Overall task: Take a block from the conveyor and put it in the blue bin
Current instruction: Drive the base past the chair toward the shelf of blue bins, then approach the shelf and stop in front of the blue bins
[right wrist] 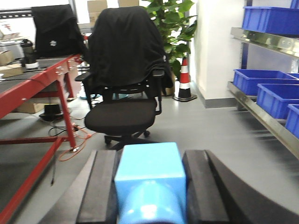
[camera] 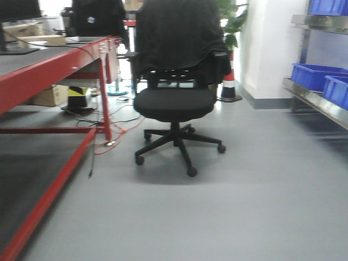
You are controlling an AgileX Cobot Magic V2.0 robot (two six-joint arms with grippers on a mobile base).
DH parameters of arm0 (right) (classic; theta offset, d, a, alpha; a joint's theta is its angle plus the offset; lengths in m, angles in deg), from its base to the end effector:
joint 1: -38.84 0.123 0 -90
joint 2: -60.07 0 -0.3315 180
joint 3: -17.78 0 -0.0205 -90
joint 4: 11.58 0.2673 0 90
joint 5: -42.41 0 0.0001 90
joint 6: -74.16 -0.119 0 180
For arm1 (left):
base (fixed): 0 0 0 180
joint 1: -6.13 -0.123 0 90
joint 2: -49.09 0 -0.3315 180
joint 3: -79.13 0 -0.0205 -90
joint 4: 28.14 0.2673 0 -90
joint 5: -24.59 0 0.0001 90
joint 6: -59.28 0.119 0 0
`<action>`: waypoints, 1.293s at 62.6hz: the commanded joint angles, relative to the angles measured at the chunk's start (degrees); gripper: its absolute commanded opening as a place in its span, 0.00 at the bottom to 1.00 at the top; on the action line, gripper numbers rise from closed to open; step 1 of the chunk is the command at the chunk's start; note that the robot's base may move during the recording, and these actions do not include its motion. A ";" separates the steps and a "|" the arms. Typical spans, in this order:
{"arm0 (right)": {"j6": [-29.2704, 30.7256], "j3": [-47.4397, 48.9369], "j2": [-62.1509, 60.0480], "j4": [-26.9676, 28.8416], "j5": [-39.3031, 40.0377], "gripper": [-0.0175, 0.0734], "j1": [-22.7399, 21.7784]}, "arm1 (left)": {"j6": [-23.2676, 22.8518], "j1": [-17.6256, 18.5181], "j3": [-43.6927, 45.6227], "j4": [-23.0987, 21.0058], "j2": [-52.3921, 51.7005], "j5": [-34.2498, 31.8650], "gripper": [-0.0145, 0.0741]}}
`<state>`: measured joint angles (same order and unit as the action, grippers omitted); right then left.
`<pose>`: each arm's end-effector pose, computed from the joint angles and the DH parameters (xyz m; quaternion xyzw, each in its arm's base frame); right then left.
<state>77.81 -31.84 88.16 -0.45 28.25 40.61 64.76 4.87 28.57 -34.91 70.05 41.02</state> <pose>0.0830 0.0082 0.3526 0.0172 0.7168 0.0711 0.6935 0.0564 -0.0027 0.3501 -0.0018 0.6937 -0.0100 0.7202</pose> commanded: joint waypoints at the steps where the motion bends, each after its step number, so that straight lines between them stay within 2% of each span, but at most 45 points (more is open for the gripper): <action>1: 0.32 0.47 -0.31 -0.61 1.34 0.02 0.03 | -0.17 -0.28 0.13 -0.34 -0.26 -1.19 0.04; 81: 0.32 0.47 -0.31 -0.61 1.34 0.02 0.03 | -0.17 -0.28 0.13 -0.34 -0.26 -1.19 0.04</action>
<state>77.81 -31.84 88.16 -0.45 28.25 40.61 64.76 4.87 28.57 -34.91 70.05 41.02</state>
